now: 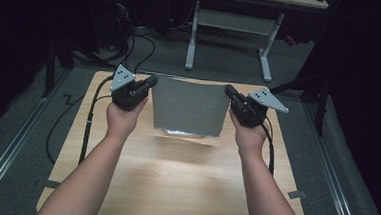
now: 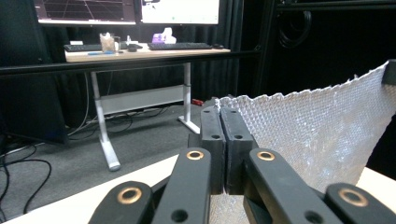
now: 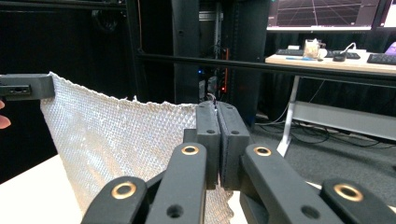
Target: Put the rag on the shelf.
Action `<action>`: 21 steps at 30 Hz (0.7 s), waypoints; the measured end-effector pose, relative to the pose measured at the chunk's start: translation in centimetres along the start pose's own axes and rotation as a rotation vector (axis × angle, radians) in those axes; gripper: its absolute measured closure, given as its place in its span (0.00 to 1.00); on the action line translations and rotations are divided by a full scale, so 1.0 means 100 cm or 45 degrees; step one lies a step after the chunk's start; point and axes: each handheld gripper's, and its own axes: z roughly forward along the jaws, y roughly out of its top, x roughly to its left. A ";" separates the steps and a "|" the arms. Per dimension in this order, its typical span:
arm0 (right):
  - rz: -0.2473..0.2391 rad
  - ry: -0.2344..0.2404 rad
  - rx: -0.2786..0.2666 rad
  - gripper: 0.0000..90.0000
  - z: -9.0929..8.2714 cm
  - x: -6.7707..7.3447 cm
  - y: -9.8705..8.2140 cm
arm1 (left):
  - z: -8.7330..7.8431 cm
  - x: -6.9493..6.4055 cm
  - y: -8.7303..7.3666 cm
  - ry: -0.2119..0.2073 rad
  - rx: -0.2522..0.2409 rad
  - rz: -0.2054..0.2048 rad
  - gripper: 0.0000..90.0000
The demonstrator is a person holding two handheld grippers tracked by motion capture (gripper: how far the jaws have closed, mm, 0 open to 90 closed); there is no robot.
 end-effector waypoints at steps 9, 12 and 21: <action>-0.013 -0.030 0.036 0.99 0.025 -0.012 0.002 | 0.022 0.010 -0.003 0.042 0.051 -0.007 0.99; -0.010 -0.038 0.062 0.99 0.035 -0.016 0.001 | 0.030 0.015 -0.004 0.057 0.076 -0.010 0.99; -0.025 -0.053 0.176 0.99 0.062 -0.022 -0.012 | 0.048 0.029 -0.024 0.068 0.219 -0.045 0.99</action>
